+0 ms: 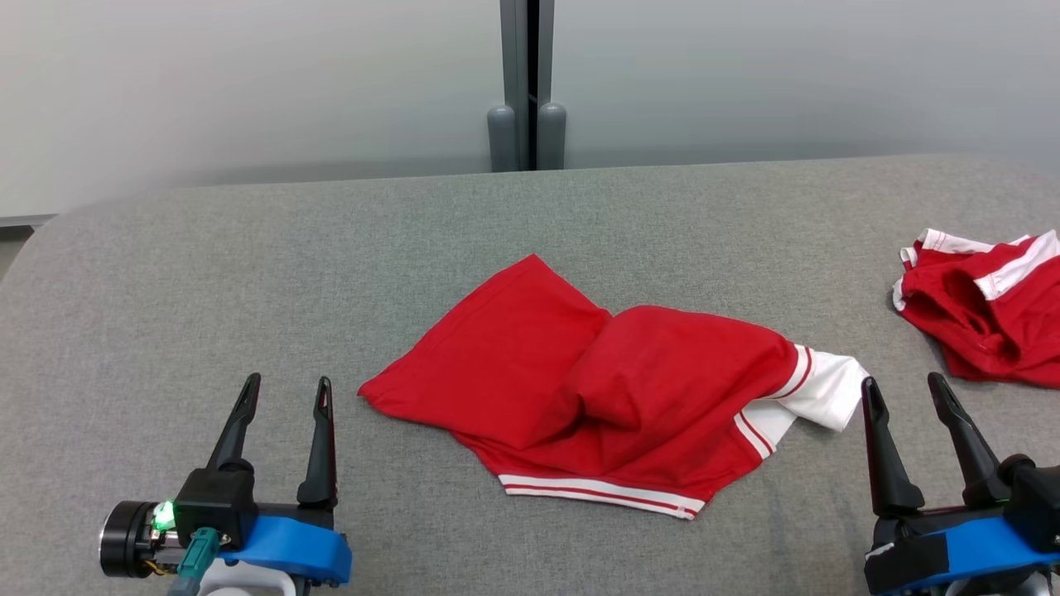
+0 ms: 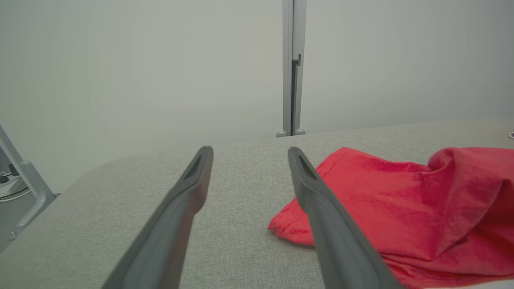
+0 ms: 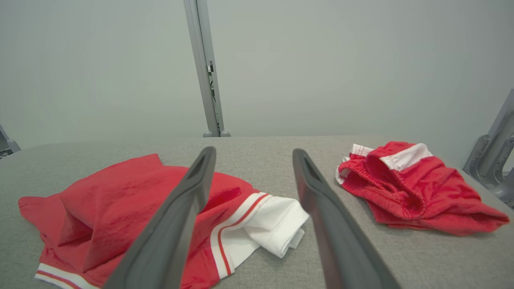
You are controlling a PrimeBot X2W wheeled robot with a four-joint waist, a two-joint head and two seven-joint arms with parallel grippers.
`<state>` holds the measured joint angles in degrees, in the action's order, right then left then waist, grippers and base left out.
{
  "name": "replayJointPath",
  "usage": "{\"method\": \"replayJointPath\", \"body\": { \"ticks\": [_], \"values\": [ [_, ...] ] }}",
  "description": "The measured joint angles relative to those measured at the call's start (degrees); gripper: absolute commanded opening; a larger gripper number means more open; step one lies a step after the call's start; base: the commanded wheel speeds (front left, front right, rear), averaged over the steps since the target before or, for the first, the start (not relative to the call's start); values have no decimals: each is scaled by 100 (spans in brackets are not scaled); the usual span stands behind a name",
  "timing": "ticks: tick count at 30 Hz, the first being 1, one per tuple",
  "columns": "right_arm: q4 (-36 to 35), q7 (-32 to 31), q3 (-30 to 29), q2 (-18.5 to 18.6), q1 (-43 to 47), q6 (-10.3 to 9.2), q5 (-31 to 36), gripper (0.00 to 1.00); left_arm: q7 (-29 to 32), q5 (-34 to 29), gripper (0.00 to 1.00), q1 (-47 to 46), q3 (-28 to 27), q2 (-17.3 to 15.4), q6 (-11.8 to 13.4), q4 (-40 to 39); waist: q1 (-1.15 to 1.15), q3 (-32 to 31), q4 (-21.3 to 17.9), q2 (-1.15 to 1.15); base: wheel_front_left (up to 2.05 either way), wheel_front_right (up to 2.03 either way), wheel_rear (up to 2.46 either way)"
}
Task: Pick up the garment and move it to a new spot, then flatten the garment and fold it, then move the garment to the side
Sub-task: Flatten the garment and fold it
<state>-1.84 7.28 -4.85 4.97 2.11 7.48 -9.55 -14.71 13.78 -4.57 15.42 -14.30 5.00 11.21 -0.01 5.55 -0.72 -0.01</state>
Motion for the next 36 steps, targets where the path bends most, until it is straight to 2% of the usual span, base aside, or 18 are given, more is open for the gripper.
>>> {"method": "replayJointPath", "body": {
  "ticks": [13,17,21,28,36],
  "values": [
    [-196,-162,81,-46,63,0,1,100,47,23,100,40,54,-16,54,-57,0,-2,9,0,0,0,0],
    [-154,-225,297,7,32,0,3,100,47,14,100,-58,67,-21,63,-93,1,111,34,0,0,0,0],
    [152,-403,834,157,-46,0,3,100,41,-26,100,-250,126,14,86,-142,1,292,105,0,0,0,0],
    [1028,-605,2259,432,-436,1,-59,100,-2,-70,100,-583,189,144,92,-120,2,707,328,1,0,0,0],
    [2179,-744,3072,697,-1320,1,141,100,-22,-98,100,-789,186,235,48,-9,2,1000,514,1,0,0,0]
  ]
}}
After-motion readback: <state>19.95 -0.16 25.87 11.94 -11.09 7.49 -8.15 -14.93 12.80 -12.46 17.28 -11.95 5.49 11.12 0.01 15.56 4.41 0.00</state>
